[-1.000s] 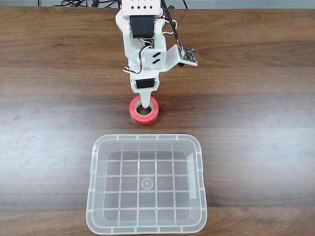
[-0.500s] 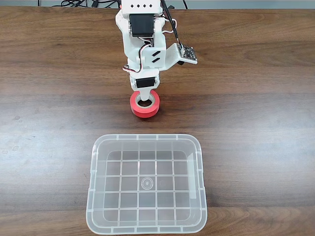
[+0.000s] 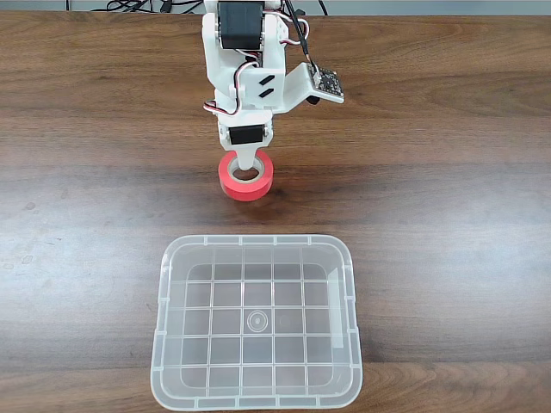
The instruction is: Grab the tape and place it in the box.
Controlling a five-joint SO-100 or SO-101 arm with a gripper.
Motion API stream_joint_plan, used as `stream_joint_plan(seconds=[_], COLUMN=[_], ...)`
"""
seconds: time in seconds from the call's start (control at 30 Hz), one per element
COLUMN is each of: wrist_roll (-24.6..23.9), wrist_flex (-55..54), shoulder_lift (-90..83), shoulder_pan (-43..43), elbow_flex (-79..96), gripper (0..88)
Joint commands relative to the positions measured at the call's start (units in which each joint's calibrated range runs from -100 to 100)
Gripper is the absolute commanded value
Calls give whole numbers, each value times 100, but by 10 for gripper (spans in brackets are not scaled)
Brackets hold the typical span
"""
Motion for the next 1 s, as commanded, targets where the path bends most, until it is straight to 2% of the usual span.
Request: stream_joint_plan(seconds=[0.0, 0.33, 0.7, 0.97], wrist_roll=[-14, -46, -130, -404], wrist_flex=[916, 2345, 2362, 2320], shoulder_lift=[-323, -323, -226, 731], shoulder_pan=[242, 213, 198, -175], elbow_flex=[-1755, -3884, -4147, -5759], gripper=[49, 51, 53, 56])
